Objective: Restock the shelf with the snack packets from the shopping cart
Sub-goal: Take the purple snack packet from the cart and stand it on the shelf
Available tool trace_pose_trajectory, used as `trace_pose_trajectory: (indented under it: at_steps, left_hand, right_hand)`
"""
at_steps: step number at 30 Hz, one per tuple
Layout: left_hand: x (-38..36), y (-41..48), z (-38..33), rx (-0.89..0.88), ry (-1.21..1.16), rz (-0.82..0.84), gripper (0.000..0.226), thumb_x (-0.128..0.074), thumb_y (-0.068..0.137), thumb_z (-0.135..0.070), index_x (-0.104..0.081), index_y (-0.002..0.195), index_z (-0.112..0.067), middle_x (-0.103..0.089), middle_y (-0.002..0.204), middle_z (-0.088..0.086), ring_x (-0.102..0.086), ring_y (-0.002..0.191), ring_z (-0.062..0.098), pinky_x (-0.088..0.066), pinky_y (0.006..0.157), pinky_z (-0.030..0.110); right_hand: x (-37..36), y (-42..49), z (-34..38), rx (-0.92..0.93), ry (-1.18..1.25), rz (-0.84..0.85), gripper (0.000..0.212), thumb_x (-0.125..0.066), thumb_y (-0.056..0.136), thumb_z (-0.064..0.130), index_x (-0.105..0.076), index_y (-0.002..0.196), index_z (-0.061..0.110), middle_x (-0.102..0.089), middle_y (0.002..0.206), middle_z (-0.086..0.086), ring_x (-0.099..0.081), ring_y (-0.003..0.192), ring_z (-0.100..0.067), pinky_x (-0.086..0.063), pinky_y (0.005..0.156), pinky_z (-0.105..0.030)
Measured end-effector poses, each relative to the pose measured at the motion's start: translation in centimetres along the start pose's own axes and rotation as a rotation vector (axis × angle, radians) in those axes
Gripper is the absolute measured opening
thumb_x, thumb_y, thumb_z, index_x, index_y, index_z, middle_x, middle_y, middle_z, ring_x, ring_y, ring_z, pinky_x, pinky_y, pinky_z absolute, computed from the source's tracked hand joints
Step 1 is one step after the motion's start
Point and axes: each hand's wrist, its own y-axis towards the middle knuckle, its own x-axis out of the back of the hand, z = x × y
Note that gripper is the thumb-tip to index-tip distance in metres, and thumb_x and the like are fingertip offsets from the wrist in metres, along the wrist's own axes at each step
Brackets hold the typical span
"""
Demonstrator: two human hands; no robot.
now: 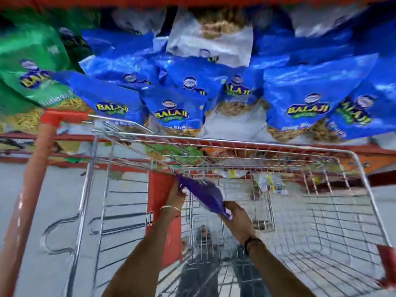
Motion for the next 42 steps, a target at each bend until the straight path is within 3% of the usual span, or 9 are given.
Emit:
trace_pose_trajectory:
  at_steps: [2, 6, 11, 17, 21, 25, 29, 36, 42]
  left_hand:
    - [0.6, 0.9, 3.5, 0.005, 0.044, 0.06, 0.042, -0.046, 0.079, 0.019, -0.059, 0.098, -0.017, -0.075, 0.079, -0.014, -0.066, 0.075, -0.002, -0.055, 0.086, 0.03]
    - [-2.2, -1.3, -1.8, 0.016, 0.137, 0.005, 0.032, -0.038, 0.071, 0.025, -0.054, 0.098, 0.018, -0.06, 0.088, 0.009, -0.051, 0.063, -0.015, -0.043, 0.066, 0.009]
    - [-2.6, -3.0, -4.1, -0.084, 0.268, -0.03, 0.033, -0.047, 0.076, 0.017, -0.063, 0.074, -0.011, -0.061, 0.064, -0.002, -0.052, 0.057, 0.002, -0.041, 0.061, 0.026]
    - [-2.2, -8.3, -9.9, -0.268, 0.299, -0.004, 0.014, -0.07, 0.067, -0.026, -0.068, 0.073, -0.014, -0.069, 0.07, 0.001, -0.059, 0.072, 0.016, -0.054, 0.072, 0.046]
    - [-3.3, -13.9, -16.6, -0.437, 0.193, -0.082, 0.013, -0.072, 0.067, -0.003, -0.067, 0.072, 0.008, -0.06, 0.065, 0.002, -0.05, 0.052, -0.017, -0.046, 0.063, 0.019]
    - [-3.7, -18.6, -23.0, -0.547, 0.095, -0.081, 0.016, -0.068, 0.07, 0.007, -0.058, 0.062, 0.016, -0.051, 0.057, 0.029, -0.043, 0.038, -0.012, -0.035, 0.047, 0.003]
    - [-2.6, -20.6, -29.1, -0.576, 0.017, -0.011, 0.033, -0.075, 0.063, -0.028, -0.06, 0.063, 0.001, -0.061, 0.061, 0.007, -0.053, 0.064, 0.013, -0.055, 0.067, 0.038]
    - [-2.5, -25.0, -43.4, -0.775, -0.105, 0.016, 0.02, -0.068, 0.074, -0.002, -0.057, 0.064, -0.015, -0.061, 0.068, 0.008, -0.057, 0.05, 0.003, -0.053, 0.046, 0.016]
    - [-3.2, -26.3, -53.9, -0.927, -0.218, -0.016, 0.026, -0.069, 0.073, -0.002, -0.054, 0.058, -0.017, -0.065, 0.045, -0.009, -0.059, 0.047, 0.0, -0.053, 0.044, 0.018]
  right_hand:
    - [-0.7, 0.5, -0.2, 0.024, -0.011, -0.12, 0.024, -0.055, 0.088, 0.015, -0.059, 0.112, 0.014, -0.065, 0.11, -0.009, -0.061, 0.091, -0.028, -0.046, 0.069, -0.032]
    - [-1.1, 1.4, -0.6, 0.088, 0.016, -0.241, 0.021, -0.056, 0.08, -0.006, -0.069, 0.089, 0.007, -0.072, 0.088, -0.012, -0.065, 0.076, -0.026, -0.055, 0.066, -0.036]
    - [1.9, 0.9, -0.2, 0.092, 0.065, -0.374, 0.016, -0.057, 0.088, 0.009, -0.067, 0.1, 0.011, -0.07, 0.086, -0.004, -0.059, 0.065, -0.015, -0.041, 0.056, -0.006]
    - [7.7, -2.4, 3.6, 0.254, 0.179, -0.444, 0.01, -0.058, 0.087, 0.012, -0.067, 0.09, 0.011, -0.068, 0.095, -0.009, -0.063, 0.081, -0.018, -0.051, 0.07, -0.028]
    - [11.8, -5.7, 7.0, 0.328, 0.333, -0.54, 0.013, -0.06, 0.085, 0.011, -0.063, 0.082, 0.024, -0.067, 0.089, -0.009, -0.062, 0.078, -0.014, -0.051, 0.068, -0.031]
    - [16.6, -8.4, 11.7, 0.471, 0.431, -0.605, 0.026, -0.065, 0.081, 0.008, -0.058, 0.069, 0.03, -0.066, 0.072, 0.014, -0.056, 0.066, 0.003, -0.044, 0.062, -0.016]
    - [21.9, -10.8, 17.0, 0.637, 0.48, -0.633, 0.019, -0.066, 0.079, 0.008, -0.057, 0.068, 0.02, -0.063, 0.063, 0.021, -0.053, 0.059, 0.01, -0.041, 0.057, -0.005]
    - [31.4, -13.6, 26.9, 0.888, 0.534, -0.654, 0.027, -0.062, 0.083, 0.007, -0.055, 0.064, 0.024, -0.057, 0.065, 0.006, -0.053, 0.064, -0.008, -0.056, 0.061, -0.024]
    - [37.7, -14.0, 35.3, 1.013, 0.616, -0.725, 0.023, -0.058, 0.085, 0.005, -0.056, 0.071, 0.023, -0.061, 0.072, 0.003, -0.059, 0.064, 0.001, -0.053, 0.06, -0.014]
